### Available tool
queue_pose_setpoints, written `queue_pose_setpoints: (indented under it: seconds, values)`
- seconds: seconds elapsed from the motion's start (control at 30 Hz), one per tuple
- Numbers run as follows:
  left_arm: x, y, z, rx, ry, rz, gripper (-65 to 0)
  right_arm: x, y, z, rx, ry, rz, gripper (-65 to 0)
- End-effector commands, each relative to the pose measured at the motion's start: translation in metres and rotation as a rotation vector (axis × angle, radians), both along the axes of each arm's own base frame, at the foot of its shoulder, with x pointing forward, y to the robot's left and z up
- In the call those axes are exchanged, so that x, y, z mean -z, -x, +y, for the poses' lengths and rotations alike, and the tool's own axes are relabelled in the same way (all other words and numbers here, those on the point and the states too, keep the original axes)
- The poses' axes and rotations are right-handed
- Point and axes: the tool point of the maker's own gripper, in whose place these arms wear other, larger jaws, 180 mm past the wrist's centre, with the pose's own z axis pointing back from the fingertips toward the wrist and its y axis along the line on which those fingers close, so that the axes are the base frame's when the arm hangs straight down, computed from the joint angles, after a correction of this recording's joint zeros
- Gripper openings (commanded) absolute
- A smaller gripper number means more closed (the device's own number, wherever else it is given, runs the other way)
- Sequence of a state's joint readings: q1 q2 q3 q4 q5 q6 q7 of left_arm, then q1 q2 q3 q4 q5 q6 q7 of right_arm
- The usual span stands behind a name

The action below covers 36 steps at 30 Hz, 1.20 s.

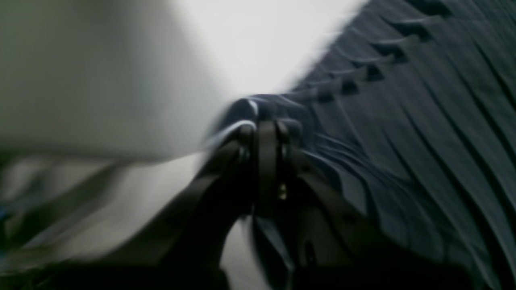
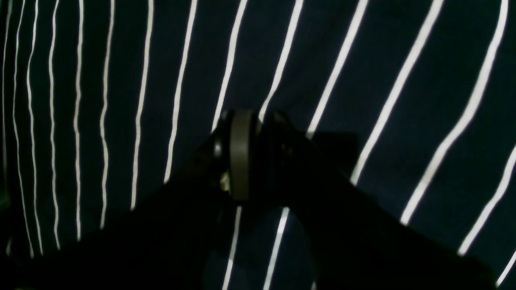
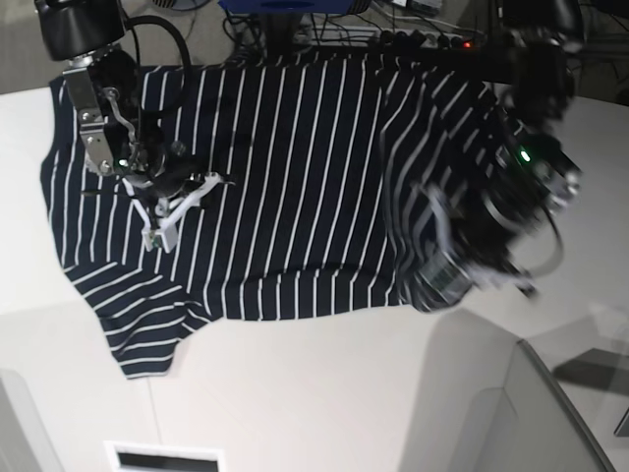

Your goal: Layout the t-shirt on the table in an organized manner, then fold the t-shirt properly

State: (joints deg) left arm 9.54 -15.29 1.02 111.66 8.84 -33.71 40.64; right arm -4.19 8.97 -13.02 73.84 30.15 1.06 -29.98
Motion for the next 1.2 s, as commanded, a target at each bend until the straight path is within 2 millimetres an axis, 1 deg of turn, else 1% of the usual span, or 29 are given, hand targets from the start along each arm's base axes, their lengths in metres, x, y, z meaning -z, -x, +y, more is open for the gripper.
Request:
queue_pose_setpoints:
  seconds: [0.0, 0.07, 0.1, 0.13, 0.2, 0.3, 0.37, 0.43, 0.53, 0.57, 0.6, 0.63, 0.67, 0.7, 0.77, 0.93, 0.97, 1.0, 1.07, 1.1, 1.17]
  values:
    - [0.008, 0.012, -0.003, 0.016, -0.011, 0.027, -65.0, -0.001, -0.001, 0.000, -0.004, 0.003, 0.005, -55.4]
    - [0.030, 0.041, -0.014, 0.050, -0.005, 0.110, -65.0, -0.002, -0.002, 0.000, -0.004, 0.003, 0.003, -55.4]
    - [0.038, 0.054, -0.016, 0.057, -0.002, 0.143, -65.0, -0.002, -0.002, -0.001, -0.004, 0.005, 0.003, -55.4]
    - [0.046, 0.066, -0.016, 0.057, -0.001, 0.176, -65.0, -0.002, -0.002, -0.002, -0.004, 0.006, 0.003, -55.4]
    - [0.059, 0.082, -0.013, 0.052, -0.004, 0.228, -65.0, -0.002, -0.002, -0.002, -0.004, 0.006, 0.003, -55.4]
    - [0.076, 0.100, -0.003, 0.047, -0.030, 0.292, -65.0, -0.002, -0.002, -0.002, -0.004, 0.006, 0.003, -55.4]
    - [0.086, 0.105, 0.003, 0.037, -0.040, 0.325, -65.0, -0.002, -0.002, -0.002, -0.004, 0.006, 0.003, -55.4]
    - [0.093, 0.107, 0.016, 0.002, -0.053, 0.347, -65.0, -0.002, -0.002, -0.001, -0.005, 0.005, 0.004, -55.4]
    - [0.094, 0.105, 0.038, -0.067, -0.059, 0.348, -65.0, -0.001, -0.001, -0.001, -0.005, 0.005, 0.006, -55.4]
    - [0.093, 0.103, 0.043, -0.087, -0.057, 0.344, -63.4, -0.001, -0.001, -0.001, -0.005, 0.005, 0.007, -55.4]
    - [0.091, 0.101, 0.048, -0.099, -0.060, 0.338, -54.3, -0.001, -0.001, -0.001, -0.005, 0.005, 0.007, -55.4]
    - [0.090, 0.101, 0.052, -0.112, -0.063, 0.335, -47.7, -0.001, -0.001, -0.001, -0.005, 0.005, 0.007, -55.4]
    - [0.088, 0.099, 0.058, -0.129, -0.065, 0.326, -41.8, -0.001, -0.001, -0.001, -0.005, 0.005, 0.007, -55.4]
    - [0.085, 0.095, 0.067, -0.153, -0.070, 0.313, -38.8, -0.001, 0.000, -0.001, -0.006, 0.005, 0.009, -55.4]
    - [0.077, 0.088, 0.086, -0.209, -0.078, 0.287, -38.5, -0.001, 0.000, -0.001, -0.006, 0.005, 0.009, -55.4]
    - [0.048, 0.052, 0.123, -0.354, -0.057, 0.166, -38.2, -0.001, 0.000, -0.001, -0.006, 0.005, 0.010, -55.4]
    - [0.041, 0.042, 0.130, -0.378, -0.050, 0.137, -38.2, -0.001, 0.000, -0.001, -0.006, 0.005, 0.010, -55.4]
    - [0.039, 0.036, 0.135, -0.395, -0.045, 0.128, -37.8, -0.001, 0.000, -0.001, -0.006, 0.005, 0.010, -55.4]
    - [0.043, 0.021, 0.146, -0.434, -0.025, 0.128, -37.7, -0.001, 0.000, -0.001, -0.006, 0.005, 0.010, -55.4]
    - [0.046, 0.013, 0.150, -0.452, -0.010, 0.132, -37.5, -0.001, 0.000, -0.001, -0.006, 0.005, 0.010, -55.4]
    - [0.058, 0.004, 0.151, -0.474, 0.038, 0.160, -37.4, 0.000, 0.001, -0.001, -0.006, 0.005, 0.012, -55.4]
